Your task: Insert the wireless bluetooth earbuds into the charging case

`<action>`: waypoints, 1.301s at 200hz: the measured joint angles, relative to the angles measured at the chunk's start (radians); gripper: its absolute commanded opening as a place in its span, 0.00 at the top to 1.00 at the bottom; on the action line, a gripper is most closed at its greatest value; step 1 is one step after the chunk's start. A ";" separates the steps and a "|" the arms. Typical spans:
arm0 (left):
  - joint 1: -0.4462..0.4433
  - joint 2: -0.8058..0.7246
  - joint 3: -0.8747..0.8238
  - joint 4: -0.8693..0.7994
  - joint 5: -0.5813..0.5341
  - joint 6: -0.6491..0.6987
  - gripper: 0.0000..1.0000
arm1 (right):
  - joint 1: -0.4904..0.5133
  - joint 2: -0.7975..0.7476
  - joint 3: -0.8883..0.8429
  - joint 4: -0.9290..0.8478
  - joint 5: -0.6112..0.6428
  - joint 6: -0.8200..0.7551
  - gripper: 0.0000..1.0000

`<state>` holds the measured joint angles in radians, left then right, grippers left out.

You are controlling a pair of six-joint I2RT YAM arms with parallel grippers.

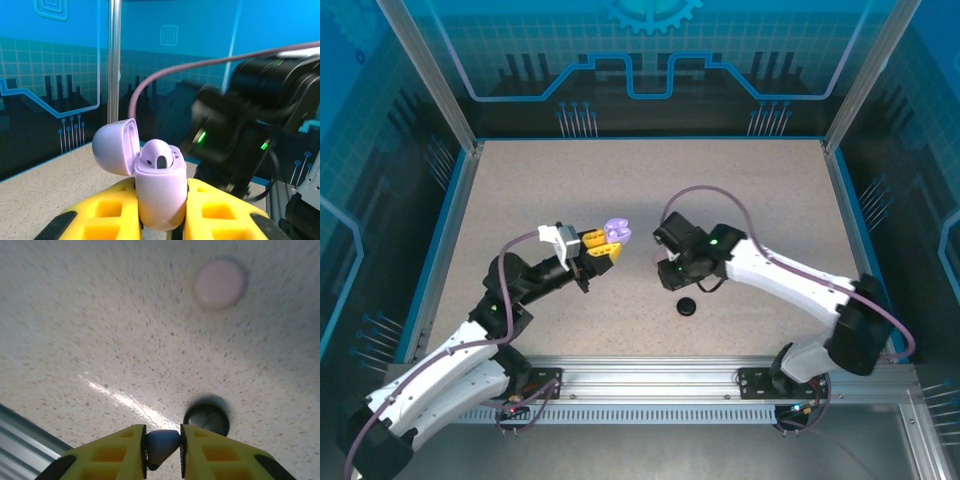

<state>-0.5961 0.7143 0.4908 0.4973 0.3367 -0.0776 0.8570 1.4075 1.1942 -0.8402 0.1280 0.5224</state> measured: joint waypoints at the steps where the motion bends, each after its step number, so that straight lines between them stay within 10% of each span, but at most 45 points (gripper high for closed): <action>1: 0.000 0.002 0.000 0.001 0.000 0.000 0.87 | -0.001 -0.005 0.001 0.000 0.000 0.000 0.76; 90: -0.001 0.154 0.000 0.101 0.011 0.000 0.88 | -0.007 -0.267 0.201 0.004 0.025 -0.073 0.77; 260: -0.003 0.238 0.017 0.185 0.053 0.000 0.88 | 0.010 -0.087 0.355 0.106 -0.032 -0.094 0.77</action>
<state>-0.5987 0.9527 0.5079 0.6819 0.3901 -0.0780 0.8665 1.3205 1.5490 -0.7338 0.0956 0.4286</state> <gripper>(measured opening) 0.198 0.235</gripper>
